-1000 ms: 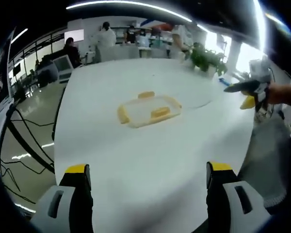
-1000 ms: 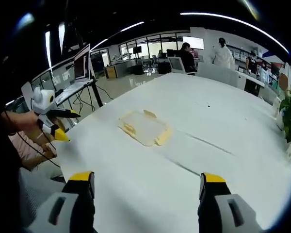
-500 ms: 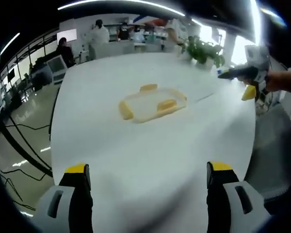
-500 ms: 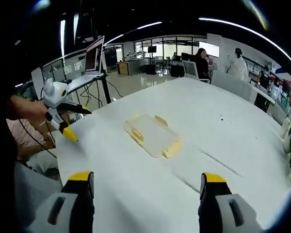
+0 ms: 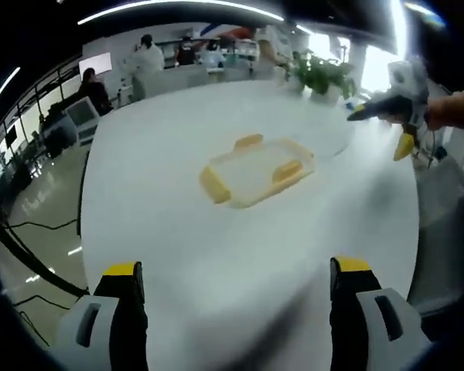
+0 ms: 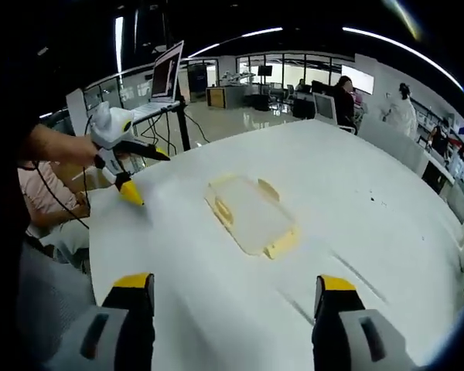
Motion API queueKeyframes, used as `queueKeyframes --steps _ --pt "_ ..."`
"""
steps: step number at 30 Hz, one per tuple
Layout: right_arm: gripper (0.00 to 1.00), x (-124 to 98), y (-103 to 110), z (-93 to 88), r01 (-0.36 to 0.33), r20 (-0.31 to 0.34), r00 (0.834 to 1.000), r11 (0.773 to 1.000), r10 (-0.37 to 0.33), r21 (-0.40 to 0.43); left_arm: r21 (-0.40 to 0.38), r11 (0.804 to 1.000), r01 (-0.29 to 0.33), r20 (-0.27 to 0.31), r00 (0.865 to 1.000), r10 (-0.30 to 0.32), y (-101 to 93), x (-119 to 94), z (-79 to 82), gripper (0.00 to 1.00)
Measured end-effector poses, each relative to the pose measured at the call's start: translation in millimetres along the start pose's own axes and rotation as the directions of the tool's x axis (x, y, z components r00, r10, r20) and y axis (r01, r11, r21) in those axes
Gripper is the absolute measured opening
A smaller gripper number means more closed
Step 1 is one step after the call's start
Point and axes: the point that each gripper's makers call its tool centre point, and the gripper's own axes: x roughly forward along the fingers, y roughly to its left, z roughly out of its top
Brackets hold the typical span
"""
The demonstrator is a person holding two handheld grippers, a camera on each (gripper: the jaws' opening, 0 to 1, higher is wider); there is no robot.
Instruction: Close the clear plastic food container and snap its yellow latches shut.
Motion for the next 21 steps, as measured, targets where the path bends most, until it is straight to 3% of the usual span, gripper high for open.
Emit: queueKeyframes --steps 9,15,21 --pt "0.81 7 0 -5.1 -0.053 -0.025 0.998 0.998 0.052 -0.038 0.069 0.997 0.045 -0.013 0.999 -0.045 -6.1 10 6.3 0.99" --pt "0.80 9 -6 -2.1 -0.062 -0.031 0.998 0.996 0.060 -0.067 0.100 0.993 0.060 -0.012 0.998 -0.059 1.8 15 14.6 0.99" --pt "0.80 18 -16 4.2 -0.080 -0.052 0.996 0.990 0.075 -0.115 0.191 0.974 0.121 -0.040 0.993 -0.115 6.4 25 14.7 0.99"
